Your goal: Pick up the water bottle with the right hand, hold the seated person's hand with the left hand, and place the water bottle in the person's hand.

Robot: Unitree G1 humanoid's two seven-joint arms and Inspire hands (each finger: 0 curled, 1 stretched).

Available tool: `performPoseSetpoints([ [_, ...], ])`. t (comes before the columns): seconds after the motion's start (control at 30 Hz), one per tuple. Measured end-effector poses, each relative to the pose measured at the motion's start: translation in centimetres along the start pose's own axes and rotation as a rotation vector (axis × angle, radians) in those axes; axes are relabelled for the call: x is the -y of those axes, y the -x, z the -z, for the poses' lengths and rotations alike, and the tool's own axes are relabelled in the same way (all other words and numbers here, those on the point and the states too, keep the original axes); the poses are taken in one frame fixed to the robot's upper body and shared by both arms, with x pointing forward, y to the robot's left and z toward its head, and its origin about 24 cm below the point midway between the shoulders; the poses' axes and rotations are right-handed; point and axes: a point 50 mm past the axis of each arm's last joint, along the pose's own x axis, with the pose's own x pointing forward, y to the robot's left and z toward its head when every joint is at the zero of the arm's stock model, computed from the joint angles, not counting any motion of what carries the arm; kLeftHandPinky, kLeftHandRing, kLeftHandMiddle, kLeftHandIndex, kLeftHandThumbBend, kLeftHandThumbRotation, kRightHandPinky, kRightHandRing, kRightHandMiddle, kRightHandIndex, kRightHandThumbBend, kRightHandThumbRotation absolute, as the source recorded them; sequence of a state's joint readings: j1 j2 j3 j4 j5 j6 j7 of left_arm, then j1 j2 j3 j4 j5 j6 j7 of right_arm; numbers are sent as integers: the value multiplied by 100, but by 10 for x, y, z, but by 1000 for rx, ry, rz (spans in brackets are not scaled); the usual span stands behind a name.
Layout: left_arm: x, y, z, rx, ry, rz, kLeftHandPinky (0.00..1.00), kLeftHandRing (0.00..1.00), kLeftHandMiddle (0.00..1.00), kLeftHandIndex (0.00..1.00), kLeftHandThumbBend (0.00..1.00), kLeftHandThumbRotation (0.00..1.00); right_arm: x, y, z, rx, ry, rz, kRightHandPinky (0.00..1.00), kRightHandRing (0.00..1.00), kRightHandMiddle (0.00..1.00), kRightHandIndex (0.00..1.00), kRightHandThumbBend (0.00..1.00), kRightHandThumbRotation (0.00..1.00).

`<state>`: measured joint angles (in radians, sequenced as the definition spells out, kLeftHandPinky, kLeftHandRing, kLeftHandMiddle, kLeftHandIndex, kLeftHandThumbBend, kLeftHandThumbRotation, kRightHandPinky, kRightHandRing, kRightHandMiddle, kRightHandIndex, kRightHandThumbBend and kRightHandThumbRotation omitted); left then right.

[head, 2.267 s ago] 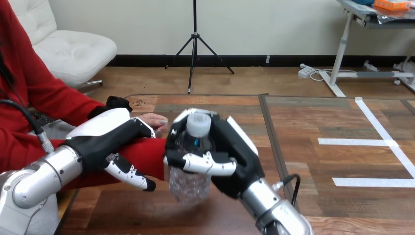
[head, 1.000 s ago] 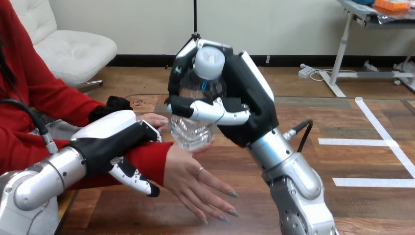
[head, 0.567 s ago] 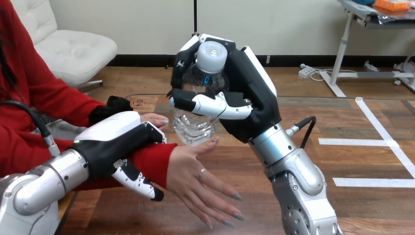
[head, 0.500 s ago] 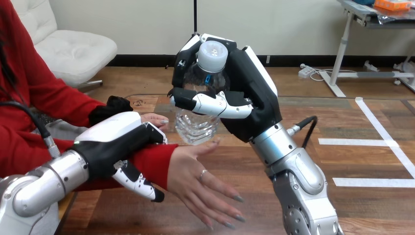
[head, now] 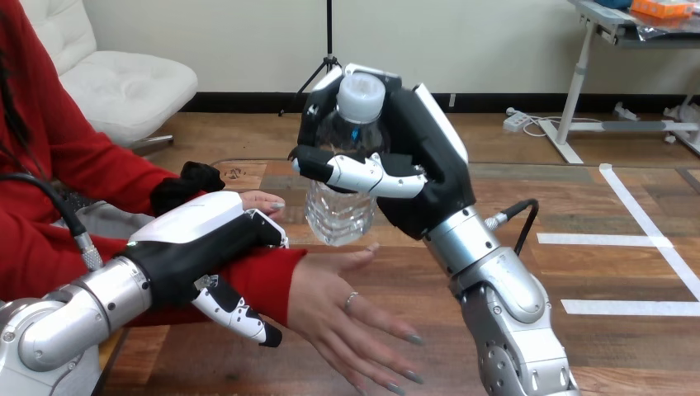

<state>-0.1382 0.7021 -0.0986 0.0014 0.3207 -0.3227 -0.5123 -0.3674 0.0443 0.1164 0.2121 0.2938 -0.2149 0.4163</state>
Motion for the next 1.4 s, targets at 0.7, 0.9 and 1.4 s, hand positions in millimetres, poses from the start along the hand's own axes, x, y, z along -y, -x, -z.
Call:
performPoseSetpoints([
  [0.7,4,2,-3,-7,11,26,27,34,41,42,96,0,12,21,50,-170,-40,59,26,31,39,41,79,0],
  [0.9,3,3,-3,-4,19,19,27,34,41,42,95,0,16,32,64,-223,-43,75,26,31,39,41,79,0],
  [1.4,-1,4,-3,8,30,-3,27,34,41,43,95,0,24,56,85,-305,-33,79,28,31,39,41,82,0],
])
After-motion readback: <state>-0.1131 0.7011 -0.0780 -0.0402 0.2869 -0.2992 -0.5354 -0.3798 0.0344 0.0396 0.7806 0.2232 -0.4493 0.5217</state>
